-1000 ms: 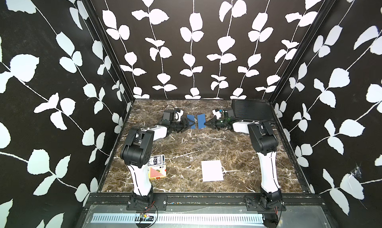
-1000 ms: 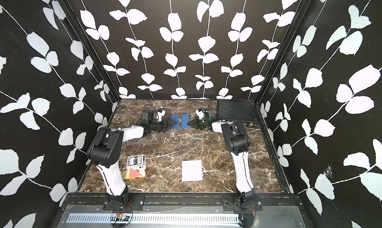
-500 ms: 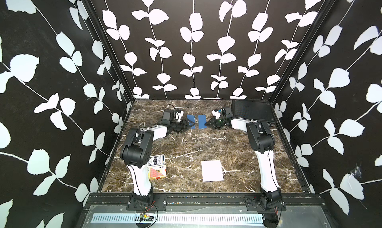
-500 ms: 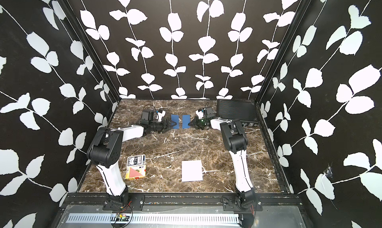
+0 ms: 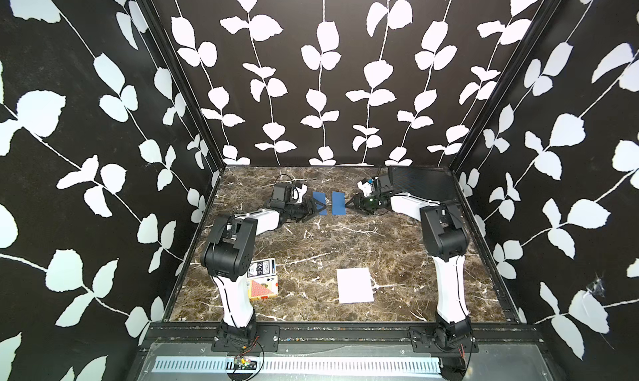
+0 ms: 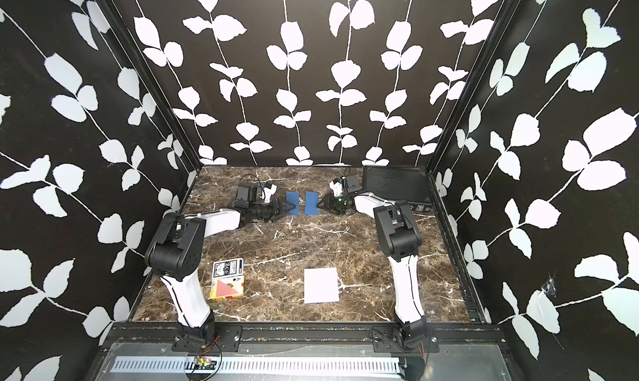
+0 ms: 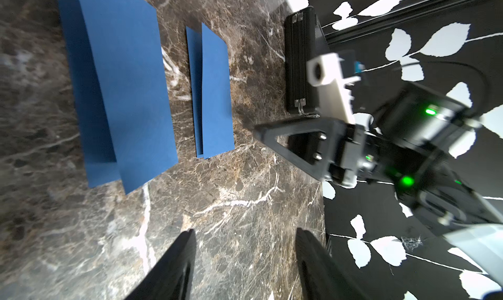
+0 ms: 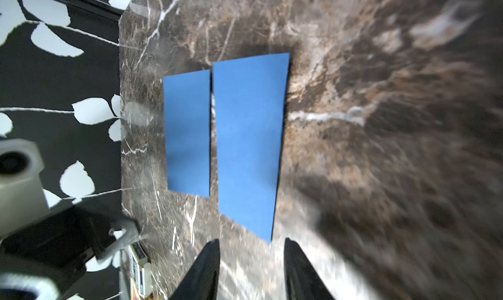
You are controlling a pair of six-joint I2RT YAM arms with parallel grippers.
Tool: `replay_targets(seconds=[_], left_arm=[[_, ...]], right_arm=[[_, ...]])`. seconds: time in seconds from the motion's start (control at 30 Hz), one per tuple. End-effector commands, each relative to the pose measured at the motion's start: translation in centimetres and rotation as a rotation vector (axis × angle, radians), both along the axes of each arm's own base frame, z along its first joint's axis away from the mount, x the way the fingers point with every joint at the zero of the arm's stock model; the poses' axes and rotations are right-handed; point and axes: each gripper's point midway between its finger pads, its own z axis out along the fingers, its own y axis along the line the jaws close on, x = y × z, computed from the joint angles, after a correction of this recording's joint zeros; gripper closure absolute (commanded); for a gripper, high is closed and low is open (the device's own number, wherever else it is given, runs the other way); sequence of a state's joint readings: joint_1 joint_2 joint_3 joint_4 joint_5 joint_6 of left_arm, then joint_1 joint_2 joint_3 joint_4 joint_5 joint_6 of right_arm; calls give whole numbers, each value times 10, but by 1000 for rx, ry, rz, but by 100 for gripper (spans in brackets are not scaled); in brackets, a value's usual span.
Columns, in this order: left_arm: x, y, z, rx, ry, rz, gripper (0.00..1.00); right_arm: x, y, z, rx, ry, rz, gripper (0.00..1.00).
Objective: Fold the square paper along the opposite sides
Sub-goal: Place the paper at the center of the board, then move the paper at the center of the board.
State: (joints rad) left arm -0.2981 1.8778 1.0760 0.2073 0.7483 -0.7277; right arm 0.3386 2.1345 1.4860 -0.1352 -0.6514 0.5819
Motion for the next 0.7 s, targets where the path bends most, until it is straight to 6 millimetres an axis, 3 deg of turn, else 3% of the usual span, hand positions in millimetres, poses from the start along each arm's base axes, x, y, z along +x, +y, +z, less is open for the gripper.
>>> replay_targets(seconds=[0.0,0.1,0.2,0.3,0.37,0.5,0.67], left_arm=[[-15,-4,12,36,-43,-9,41],[-31,-6,4,82,-36,-6,41],[-48,-6,-7,179,-34,-4,40],[-64,-8,-14,231,-28,-13,40],[-72,-10,-18,248,-21,-19,39],[-89,-12,-27,296,1,-41,35],[-99,-12,-35,297,25,-56,32]], right_arm=[[-29,-23,24,-139,-98,-18,59],[-97,-46,5,-377,-133,-23,63],[-169,-57,4,-581,-247,-11,63],[-226,-65,-2,-697,-330,9,62],[-253,-65,-5,-724,-389,29,61],[-287,-56,-18,-747,-461,91,56],[-292,-51,-48,-795,-466,110,53]])
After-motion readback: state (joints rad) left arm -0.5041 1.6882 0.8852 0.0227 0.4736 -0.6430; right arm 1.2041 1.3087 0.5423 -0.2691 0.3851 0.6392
